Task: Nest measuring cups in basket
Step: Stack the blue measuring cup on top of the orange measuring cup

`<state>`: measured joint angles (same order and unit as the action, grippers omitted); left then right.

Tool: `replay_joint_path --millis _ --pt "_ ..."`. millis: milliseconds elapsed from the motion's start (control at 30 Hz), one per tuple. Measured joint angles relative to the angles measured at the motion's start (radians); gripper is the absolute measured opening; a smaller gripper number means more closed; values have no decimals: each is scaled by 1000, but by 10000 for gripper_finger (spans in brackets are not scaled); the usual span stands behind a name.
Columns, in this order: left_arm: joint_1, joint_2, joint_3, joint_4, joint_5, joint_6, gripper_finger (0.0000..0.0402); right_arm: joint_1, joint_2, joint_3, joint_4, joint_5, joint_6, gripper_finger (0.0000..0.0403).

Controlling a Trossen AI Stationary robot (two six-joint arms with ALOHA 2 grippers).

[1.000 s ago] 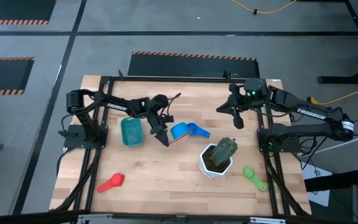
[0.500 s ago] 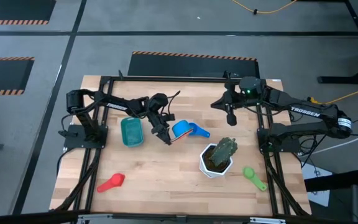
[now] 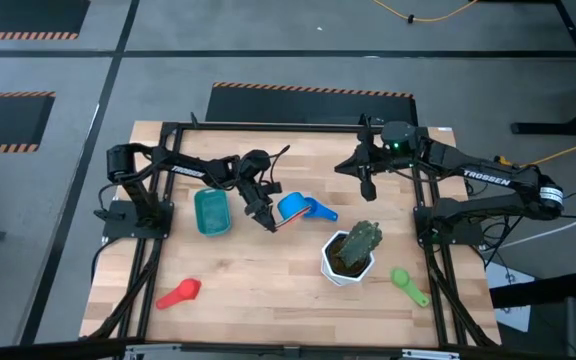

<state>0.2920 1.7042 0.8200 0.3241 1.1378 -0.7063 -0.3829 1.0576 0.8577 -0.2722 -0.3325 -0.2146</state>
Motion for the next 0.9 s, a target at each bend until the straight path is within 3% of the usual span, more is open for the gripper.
replay_joint_path --millis 533,700,900 --pt "0 0 0 0 -10 0 137 0 6 1 -3 -89 7 33" --pt "0 0 0 0 -10 0 137 0 44 1 -2 -92 77 33" --pt "0 0 0 0 -11 0 137 6 115 1 7 -172 78 33"
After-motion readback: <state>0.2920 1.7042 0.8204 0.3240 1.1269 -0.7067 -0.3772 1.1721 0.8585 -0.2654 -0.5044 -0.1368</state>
